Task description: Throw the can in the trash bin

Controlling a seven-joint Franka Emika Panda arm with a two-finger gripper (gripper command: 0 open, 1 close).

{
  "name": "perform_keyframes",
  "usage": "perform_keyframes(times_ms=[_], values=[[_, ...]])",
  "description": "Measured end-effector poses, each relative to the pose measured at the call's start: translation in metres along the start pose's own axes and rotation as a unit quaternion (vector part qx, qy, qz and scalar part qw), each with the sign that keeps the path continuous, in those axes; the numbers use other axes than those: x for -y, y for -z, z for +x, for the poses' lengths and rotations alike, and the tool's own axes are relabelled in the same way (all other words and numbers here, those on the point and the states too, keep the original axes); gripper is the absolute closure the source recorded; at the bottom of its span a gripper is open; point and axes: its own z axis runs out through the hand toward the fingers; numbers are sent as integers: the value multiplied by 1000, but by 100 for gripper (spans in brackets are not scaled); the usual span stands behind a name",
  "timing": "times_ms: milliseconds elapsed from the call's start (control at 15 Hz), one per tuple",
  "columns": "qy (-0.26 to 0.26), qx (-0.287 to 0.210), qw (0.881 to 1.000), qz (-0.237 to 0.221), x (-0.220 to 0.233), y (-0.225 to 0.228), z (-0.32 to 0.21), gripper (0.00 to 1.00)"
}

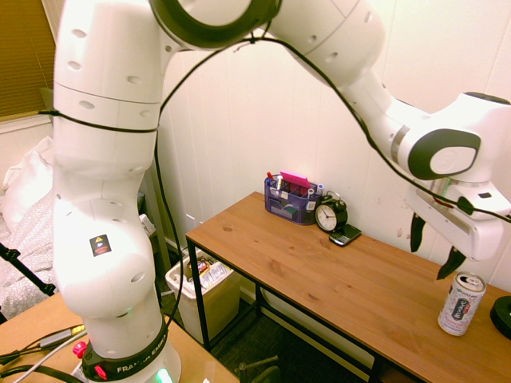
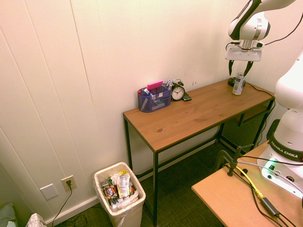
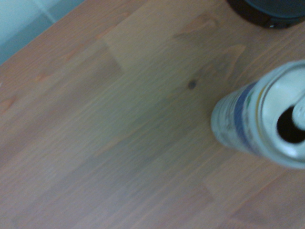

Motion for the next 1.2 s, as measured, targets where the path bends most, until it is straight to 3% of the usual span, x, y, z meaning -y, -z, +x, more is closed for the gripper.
perform_keyframes(times_ms=[333, 400, 1200], values=[[-37, -2, 999, -18, 15, -21, 43, 0], [-41, -5, 999, -18, 18, -23, 47, 100], [-61, 6, 997, -38, 19, -40, 59, 100]])
